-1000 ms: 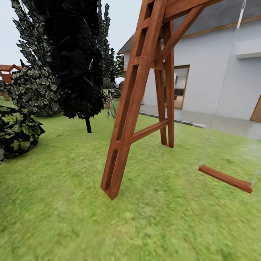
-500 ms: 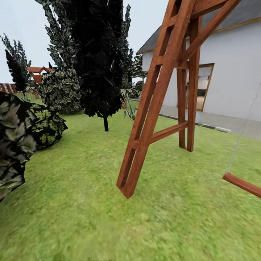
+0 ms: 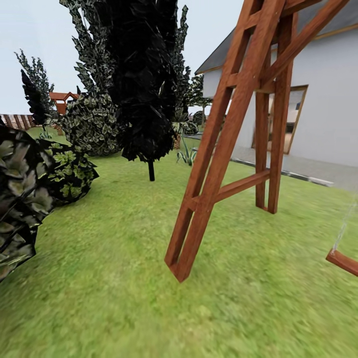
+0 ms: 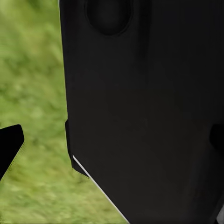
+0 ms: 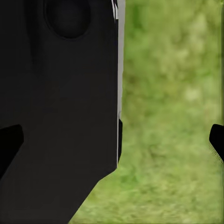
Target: Take the three Easter eggs out of the wicker basket on the lawn in the garden, then place them on the lawn next to a single tree (choose any tree) so that all three eggs are next to the same tree and none are left in the basket.
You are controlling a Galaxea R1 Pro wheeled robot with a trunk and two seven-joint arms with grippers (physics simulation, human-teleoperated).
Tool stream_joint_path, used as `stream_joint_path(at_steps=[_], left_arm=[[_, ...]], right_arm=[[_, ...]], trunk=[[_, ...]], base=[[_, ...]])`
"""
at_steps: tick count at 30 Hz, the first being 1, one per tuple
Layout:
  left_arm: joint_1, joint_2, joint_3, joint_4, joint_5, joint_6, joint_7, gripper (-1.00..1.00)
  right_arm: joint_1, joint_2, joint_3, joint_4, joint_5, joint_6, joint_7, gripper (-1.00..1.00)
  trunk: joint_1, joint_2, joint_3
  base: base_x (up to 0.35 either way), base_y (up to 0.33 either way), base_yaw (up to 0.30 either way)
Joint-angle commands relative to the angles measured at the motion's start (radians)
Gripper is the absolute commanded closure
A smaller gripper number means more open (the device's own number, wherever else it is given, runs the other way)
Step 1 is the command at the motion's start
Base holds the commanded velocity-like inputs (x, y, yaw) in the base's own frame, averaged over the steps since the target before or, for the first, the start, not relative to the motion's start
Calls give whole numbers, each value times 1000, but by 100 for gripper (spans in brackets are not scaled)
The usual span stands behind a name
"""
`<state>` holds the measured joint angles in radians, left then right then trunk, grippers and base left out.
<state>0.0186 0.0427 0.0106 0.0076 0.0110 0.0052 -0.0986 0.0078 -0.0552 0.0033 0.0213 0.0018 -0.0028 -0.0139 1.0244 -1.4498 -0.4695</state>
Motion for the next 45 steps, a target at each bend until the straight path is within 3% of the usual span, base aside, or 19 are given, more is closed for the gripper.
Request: stream_joint_path(at_steps=[1, 14, 36, 45], left_arm=[[0, 0, 1, 0, 1, 0, -3, -100], [0, 0, 0, 0, 1, -1, -3, -100], [0, 0, 0, 0, 0, -1, -1, -100], [0, 2, -3, 0, -4, -1, -9, -100]], right_arm=[[0, 0, 0, 0, 0, 0, -1, -100], [0, 0, 0, 0, -6, -1, -3, -100], [0, 0, -2, 0, -7, 0, -3, -100], [0, 0, 0, 0, 0, 0, -1, -100]], trunk=[[1, 0, 0], [1, 0, 0], [1, 0, 0], [1, 0, 0]], base=[[319, 0, 78], [278, 0, 248], [7, 1, 293], [0, 260, 45]])
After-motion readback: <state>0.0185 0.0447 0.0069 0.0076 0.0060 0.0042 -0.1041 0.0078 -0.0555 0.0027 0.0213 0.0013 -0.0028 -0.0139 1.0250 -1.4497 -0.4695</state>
